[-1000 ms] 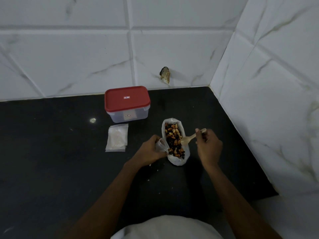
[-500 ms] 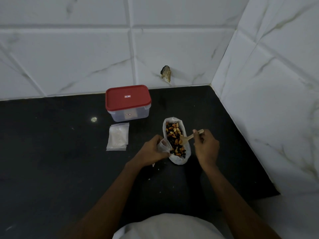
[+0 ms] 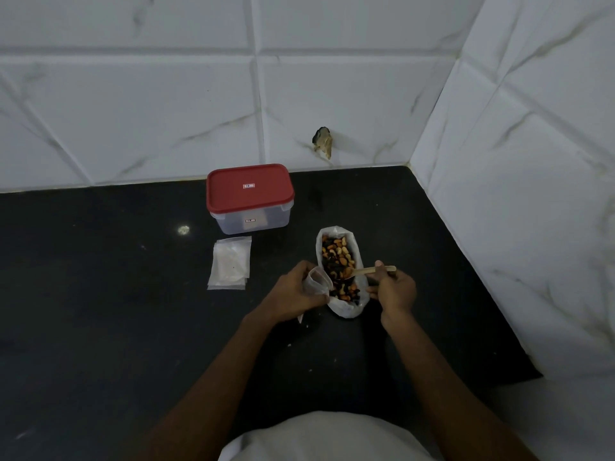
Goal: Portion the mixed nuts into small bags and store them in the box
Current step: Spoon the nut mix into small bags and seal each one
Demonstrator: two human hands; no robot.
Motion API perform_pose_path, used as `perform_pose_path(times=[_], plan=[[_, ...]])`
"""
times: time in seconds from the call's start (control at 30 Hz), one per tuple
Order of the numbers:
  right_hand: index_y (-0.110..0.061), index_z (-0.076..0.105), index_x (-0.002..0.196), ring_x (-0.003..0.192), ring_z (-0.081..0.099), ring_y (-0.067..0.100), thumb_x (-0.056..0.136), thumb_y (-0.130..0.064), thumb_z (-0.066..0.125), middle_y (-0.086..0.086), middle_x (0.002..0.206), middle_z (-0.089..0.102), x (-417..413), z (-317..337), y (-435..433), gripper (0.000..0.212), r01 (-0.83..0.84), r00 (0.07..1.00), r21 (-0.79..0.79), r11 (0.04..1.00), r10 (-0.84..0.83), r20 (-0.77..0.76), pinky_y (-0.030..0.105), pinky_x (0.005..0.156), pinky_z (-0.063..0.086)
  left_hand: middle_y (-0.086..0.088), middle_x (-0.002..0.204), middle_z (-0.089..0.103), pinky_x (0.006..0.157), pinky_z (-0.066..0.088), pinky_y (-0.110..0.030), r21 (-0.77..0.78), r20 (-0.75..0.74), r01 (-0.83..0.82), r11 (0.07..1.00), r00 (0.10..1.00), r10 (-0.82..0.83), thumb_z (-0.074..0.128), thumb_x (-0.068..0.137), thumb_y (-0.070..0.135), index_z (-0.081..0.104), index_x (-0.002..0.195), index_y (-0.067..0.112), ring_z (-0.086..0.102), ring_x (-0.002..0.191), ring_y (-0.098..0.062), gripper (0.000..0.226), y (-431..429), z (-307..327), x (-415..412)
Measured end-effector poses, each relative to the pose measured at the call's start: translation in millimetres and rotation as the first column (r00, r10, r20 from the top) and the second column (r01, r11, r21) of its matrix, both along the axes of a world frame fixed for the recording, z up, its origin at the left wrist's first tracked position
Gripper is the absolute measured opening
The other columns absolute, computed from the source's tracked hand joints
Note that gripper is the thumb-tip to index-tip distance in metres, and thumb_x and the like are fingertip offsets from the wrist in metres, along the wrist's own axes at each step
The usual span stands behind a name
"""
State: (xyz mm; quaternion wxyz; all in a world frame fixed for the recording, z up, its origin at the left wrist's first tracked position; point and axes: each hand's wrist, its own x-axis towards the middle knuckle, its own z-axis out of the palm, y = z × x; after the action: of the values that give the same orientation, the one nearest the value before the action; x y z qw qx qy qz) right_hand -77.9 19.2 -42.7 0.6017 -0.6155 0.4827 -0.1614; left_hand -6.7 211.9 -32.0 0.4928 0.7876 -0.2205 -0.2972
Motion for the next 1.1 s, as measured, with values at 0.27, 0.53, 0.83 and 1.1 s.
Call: perform_pose_path(times=[0.27, 0.53, 0.83, 1.1], plan=[[-0.016, 0.068, 0.086, 0.066, 0.068, 0.014, 0.095, -0.03, 0.063, 0.002, 0.084, 0.075, -9, 9, -5, 0.017, 0.023, 0.999, 0.004, 1.0, -0.023, 0.033, 0.026, 0.058, 0.054, 0.013, 0.109, 0.058, 0.076, 0.046, -0.015, -0.018, 0.014, -0.028, 0.999, 1.0, 0.028, 0.079, 0.078, 0.023, 0.047, 0.113, 0.034, 0.058, 0.101, 0.002, 0.049, 0, -1, 0], [-0.016, 0.069, 0.088, 0.065, 0.068, 0.013, 0.093, -0.029, 0.066, 0.001, 0.082, 0.075, -11, 43, 4, 0.014, -0.014, 0.989, -0.023, 1.0, 0.018, 0.149, 0.023, 0.054, 0.052, 0.01, 0.113, 0.058, 0.078, 0.048, -0.016, -0.047, 0.056, -0.095, 0.994, 0.994, 0.097, 0.08, 0.077, 0.022, 0.047, 0.116, 0.031, 0.058, 0.102, -0.001, 0.051, -3, -1, 0], [-0.02, 0.067, 0.089, 0.07, 0.069, 0.01, 0.094, -0.024, 0.065, -0.005, 0.08, 0.071, -13, 58, 41, 0.006, -0.359, 0.897, -0.512, 0.78, 0.439, 0.041, 0.034, 0.069, 0.058, 0.007, 0.109, 0.064, 0.076, 0.053, -0.015, -0.194, 0.034, -0.147, 0.97, 0.987, 0.156, 0.079, 0.077, 0.017, 0.053, 0.114, 0.025, 0.063, 0.1, 0.001, 0.046, -8, 2, -4], [-0.018, 0.073, 0.099, 0.069, 0.069, 0.005, 0.091, -0.005, 0.066, -0.008, 0.086, 0.073, -21, 66, 37, 0.017, -0.354, 0.794, -0.651, 0.671, 0.584, 0.169, 0.019, 0.068, 0.055, 0.006, 0.108, 0.065, 0.077, 0.051, -0.013, -0.233, 0.045, -0.185, 0.955, 0.979, 0.201, 0.079, 0.077, 0.012, 0.054, 0.115, 0.023, 0.063, 0.101, 0.0, 0.047, -4, 5, -1]])
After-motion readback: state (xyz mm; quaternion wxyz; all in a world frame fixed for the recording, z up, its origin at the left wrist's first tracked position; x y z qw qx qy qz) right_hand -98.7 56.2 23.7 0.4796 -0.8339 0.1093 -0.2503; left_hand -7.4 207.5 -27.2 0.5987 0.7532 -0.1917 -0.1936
